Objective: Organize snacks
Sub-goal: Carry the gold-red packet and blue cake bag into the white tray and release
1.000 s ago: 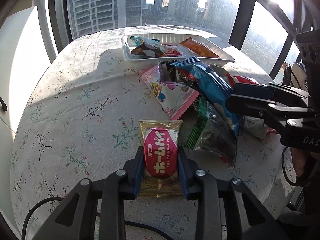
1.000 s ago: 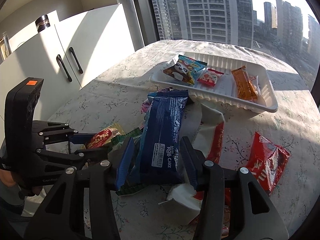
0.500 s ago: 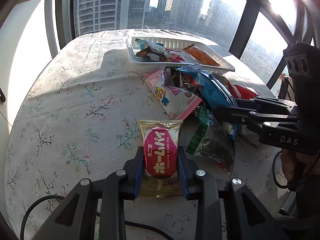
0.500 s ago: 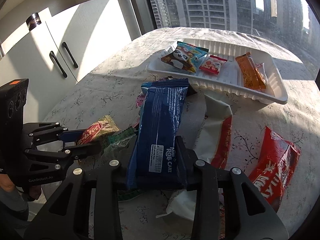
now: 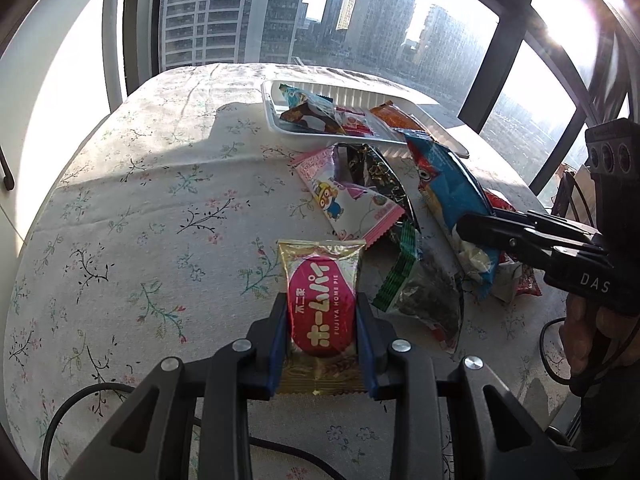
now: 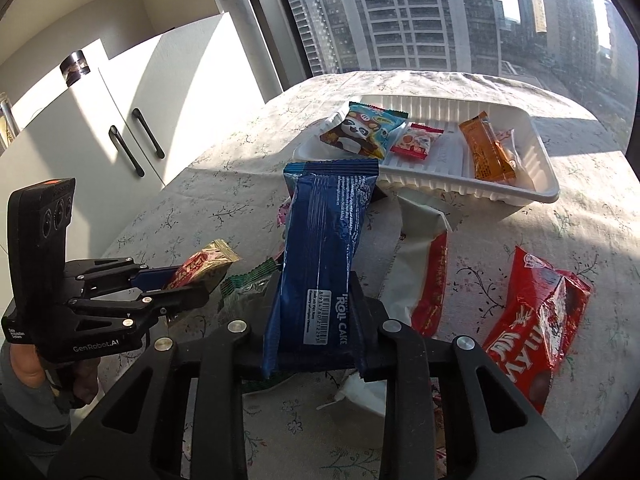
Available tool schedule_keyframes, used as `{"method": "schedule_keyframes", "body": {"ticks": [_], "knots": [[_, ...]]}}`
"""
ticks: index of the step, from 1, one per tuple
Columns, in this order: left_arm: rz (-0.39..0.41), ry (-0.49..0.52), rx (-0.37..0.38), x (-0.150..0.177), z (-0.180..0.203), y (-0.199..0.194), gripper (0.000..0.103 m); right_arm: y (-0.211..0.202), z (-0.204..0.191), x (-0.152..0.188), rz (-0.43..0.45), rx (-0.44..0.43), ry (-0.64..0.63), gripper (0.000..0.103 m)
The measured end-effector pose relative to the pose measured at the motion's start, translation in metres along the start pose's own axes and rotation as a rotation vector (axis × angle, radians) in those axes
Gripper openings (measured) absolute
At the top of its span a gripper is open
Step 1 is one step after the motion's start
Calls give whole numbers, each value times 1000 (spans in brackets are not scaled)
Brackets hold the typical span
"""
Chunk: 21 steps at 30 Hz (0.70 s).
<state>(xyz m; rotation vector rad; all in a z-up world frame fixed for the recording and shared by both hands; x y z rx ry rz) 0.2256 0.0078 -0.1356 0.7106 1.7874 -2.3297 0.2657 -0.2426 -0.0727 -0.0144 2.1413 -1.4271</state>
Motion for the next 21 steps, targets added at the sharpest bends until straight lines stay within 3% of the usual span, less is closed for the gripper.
{"method": "schedule_keyframes", "body": {"ticks": [13,21], "knots": [[51,-26,37,-27,-2,-13,32,-43,17,6,72,-36,53,27],[133,12,35,-100,-1,-37,32,-110,98,-37,205,65,181,27]]}}
Point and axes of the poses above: each gripper's, at about its wrist camera, not at the fingertips, and y roughly the way its jaws point, z to its right, x to its underside, the point moved 10 cm from there along y, roughly the way its jaws point, and after that the axes turned 13 degrees about -z, right-handed, at the moved point
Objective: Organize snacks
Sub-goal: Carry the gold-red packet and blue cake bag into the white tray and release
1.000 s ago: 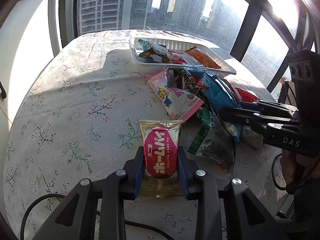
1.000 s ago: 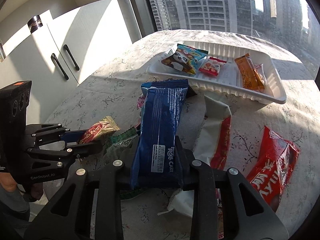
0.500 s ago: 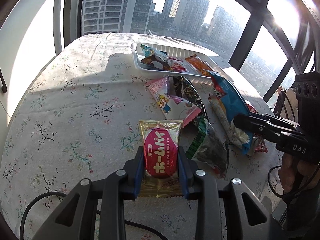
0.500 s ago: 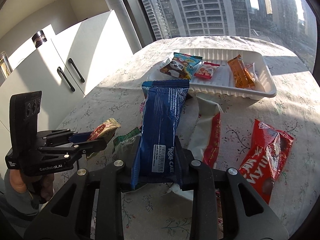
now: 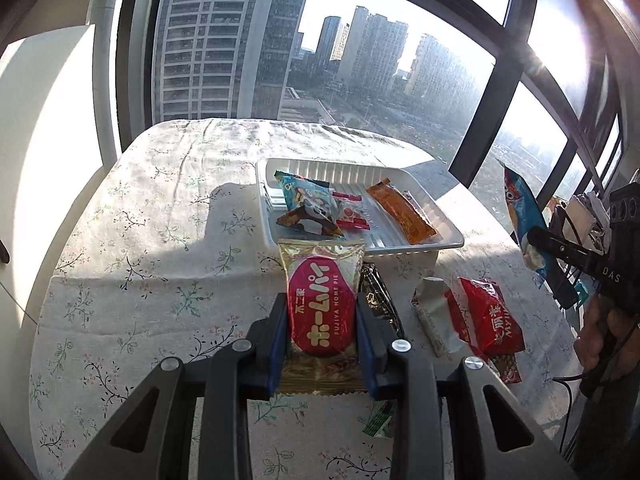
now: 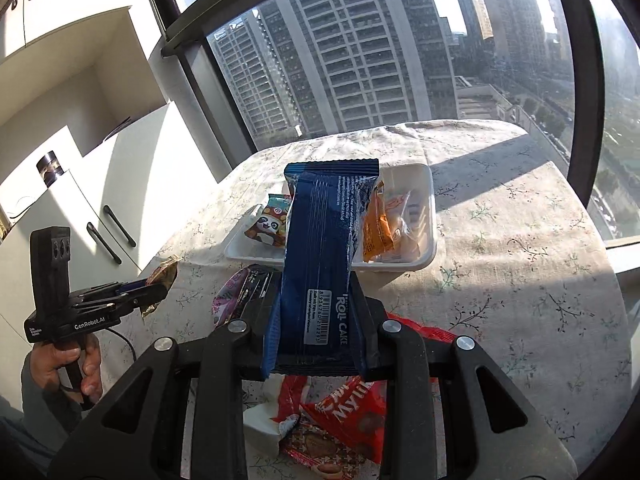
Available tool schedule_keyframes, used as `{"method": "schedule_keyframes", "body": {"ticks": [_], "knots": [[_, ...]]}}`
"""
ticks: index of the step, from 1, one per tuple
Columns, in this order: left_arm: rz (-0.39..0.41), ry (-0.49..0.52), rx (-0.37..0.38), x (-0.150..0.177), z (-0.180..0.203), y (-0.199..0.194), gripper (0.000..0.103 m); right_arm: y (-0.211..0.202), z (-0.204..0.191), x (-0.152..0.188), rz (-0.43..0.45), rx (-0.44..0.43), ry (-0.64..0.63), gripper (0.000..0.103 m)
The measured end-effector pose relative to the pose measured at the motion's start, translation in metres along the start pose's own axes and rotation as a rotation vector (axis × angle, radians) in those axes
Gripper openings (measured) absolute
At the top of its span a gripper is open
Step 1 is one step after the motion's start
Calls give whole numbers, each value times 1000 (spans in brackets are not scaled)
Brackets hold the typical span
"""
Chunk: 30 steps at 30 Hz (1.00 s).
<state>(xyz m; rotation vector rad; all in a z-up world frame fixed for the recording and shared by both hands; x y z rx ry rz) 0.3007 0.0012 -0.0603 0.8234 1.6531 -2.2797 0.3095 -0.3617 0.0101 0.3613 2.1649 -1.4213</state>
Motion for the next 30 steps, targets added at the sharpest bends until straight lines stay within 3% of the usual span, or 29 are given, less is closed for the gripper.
{"method": "schedule_keyframes", "body": {"ticks": [6,12,20,30], "knots": [[10,44,10,-70,13,21,32,-2,12,-56,28,44,-41,27],[-33,46,-22,-122,20,75,32,59,10,-89,-87,39,-97,27],[-114,71,-44,-126,30,141,32,136,18,-99,-215,73,-121,27],[-151,104,-96,-123,28,170,33,189,28,-86,-311,84,-133,27]]}}
Point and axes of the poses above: each gripper's, at about its wrist camera, not at the fingertips, and y roughly the way its jaws point, z to its right, x to its underside, the point moved 10 cm from there along y, roughly the way its jaws point, and after that the axes turned 13 degrees about -z, right-handed, at the moved point
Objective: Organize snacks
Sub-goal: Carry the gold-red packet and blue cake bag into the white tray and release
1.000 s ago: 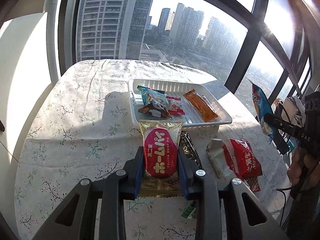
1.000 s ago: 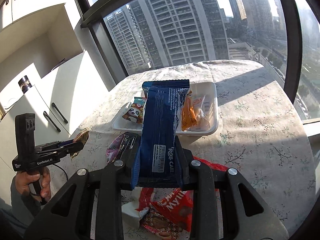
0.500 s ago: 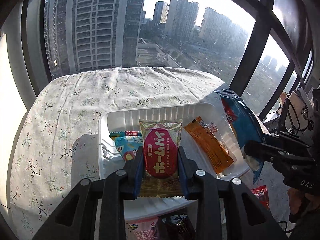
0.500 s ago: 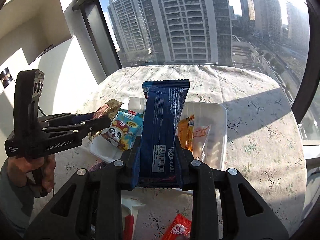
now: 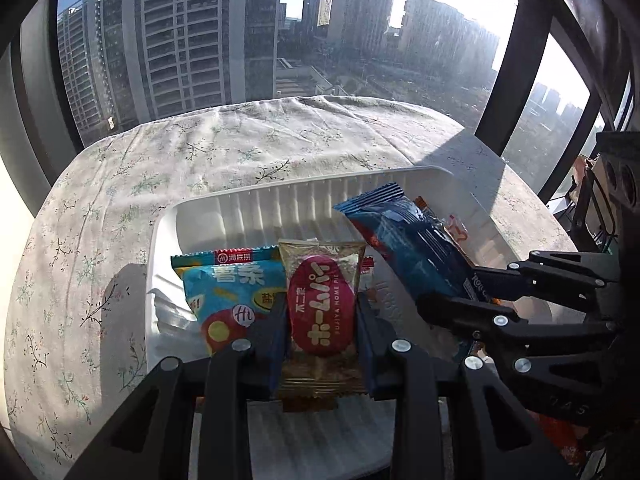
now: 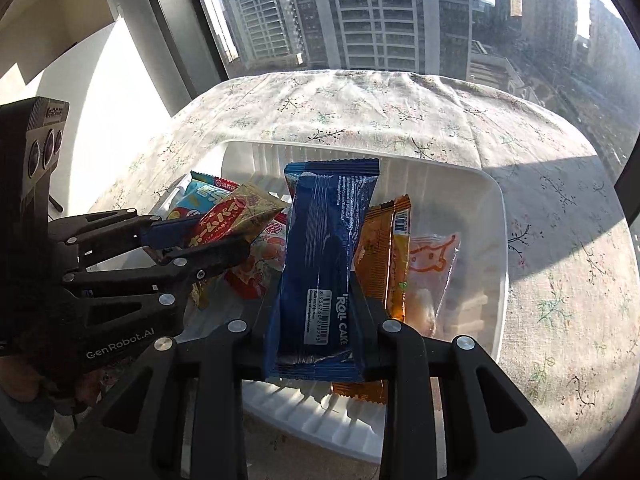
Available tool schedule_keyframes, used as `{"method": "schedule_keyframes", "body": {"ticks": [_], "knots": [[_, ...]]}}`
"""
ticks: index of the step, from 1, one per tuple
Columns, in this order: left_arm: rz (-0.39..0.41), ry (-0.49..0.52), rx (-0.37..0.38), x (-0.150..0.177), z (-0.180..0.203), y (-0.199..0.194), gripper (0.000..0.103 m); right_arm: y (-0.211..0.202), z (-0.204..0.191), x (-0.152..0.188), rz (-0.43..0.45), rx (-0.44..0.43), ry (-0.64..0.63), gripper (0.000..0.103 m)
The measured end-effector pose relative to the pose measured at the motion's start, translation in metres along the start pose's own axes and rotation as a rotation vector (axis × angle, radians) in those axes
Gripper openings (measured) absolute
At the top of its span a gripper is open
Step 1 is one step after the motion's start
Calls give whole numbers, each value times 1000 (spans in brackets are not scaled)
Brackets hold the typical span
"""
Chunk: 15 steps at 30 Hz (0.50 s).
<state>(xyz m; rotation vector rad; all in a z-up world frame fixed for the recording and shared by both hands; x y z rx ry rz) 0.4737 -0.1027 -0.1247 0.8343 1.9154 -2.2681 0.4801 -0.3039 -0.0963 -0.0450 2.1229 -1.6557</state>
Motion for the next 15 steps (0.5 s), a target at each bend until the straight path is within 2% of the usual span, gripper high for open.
{"method": "schedule_keyframes", "body": {"ticks": [8,15], "knots": [[-11,21,-21,0,4,3,34,11,-1,3,-27,1,-1,28],[-13,28,-27,1,5,2,39,16,-1,4,-44,1,6,29]]}}
Point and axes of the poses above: each gripper's, at about its wrist camera, not at the fingertips, and y roughly the way its jaws point, z to its right, x to its underside, the point moved 10 cm from there along y, roughly the way its jaws point, and after that the axes turned 13 degrees about -z, right-handed, at the moved point
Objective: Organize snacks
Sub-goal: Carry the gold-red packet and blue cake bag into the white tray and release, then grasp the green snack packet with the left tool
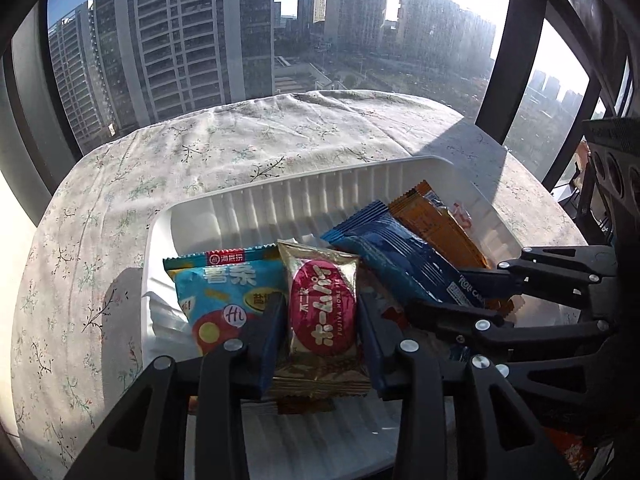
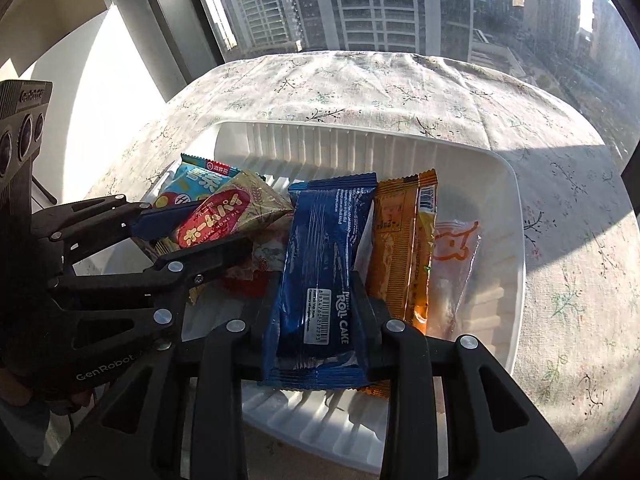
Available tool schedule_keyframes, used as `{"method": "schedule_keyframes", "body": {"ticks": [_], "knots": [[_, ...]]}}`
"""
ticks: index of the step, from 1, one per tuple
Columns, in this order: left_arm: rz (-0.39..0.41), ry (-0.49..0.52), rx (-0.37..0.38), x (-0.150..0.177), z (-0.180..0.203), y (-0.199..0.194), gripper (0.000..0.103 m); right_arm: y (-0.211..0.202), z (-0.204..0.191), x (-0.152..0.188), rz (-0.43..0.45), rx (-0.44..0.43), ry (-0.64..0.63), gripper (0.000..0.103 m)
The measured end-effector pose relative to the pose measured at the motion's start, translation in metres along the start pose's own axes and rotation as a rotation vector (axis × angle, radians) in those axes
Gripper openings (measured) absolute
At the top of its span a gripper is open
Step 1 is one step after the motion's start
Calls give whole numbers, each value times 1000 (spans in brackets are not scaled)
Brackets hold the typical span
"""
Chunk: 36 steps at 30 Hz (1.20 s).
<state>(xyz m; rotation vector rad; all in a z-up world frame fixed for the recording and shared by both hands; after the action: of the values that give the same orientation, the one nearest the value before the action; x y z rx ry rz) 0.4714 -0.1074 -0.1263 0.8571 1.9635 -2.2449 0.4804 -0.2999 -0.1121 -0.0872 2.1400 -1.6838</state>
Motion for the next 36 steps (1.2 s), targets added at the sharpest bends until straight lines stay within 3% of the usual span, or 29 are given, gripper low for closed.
{"method": "schedule_keyframes", "body": {"ticks": [5,8,10,14,17,20,21,24,30,36], "knots": [[6,-16,9,3,-4,-4,43,-2,2,1,0,2,7,37],[22,-45,8,5,-12,-13,57,-7,4,2,13,-5,19,46],[43,-59,16,6,-15,-23,73,-15,4,2,30,-4,23,46],[84,-54,19,14,-15,-47,80,-38,4,4,77,7,20,51],[111,-59,29,26,-13,-67,87,-66,1,10,127,15,13,60],[141,-61,41,43,-10,-88,95,-99,-7,22,207,-9,3,75],[147,-62,45,50,-9,-94,97,-112,-11,29,242,-27,2,81],[163,-81,59,76,-6,-109,102,-142,-23,56,326,-74,-12,86],[137,-146,69,147,4,-119,102,-173,-31,125,434,-100,39,88],[76,-233,62,211,17,-105,102,-180,-14,187,523,-97,176,88]]}}
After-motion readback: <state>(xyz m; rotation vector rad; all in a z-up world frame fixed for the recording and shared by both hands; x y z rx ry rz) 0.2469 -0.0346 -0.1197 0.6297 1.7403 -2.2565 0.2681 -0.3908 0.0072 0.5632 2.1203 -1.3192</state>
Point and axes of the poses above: each gripper's, at about its wrist camera, not at the fingertips, and y roughly the way its jaws point, z to its right, x to its underside, the point moved 10 cm from there along y, roughly the way its jaws point, and after that the axes turned 13 degrees about -z, right-handed, at the moved point
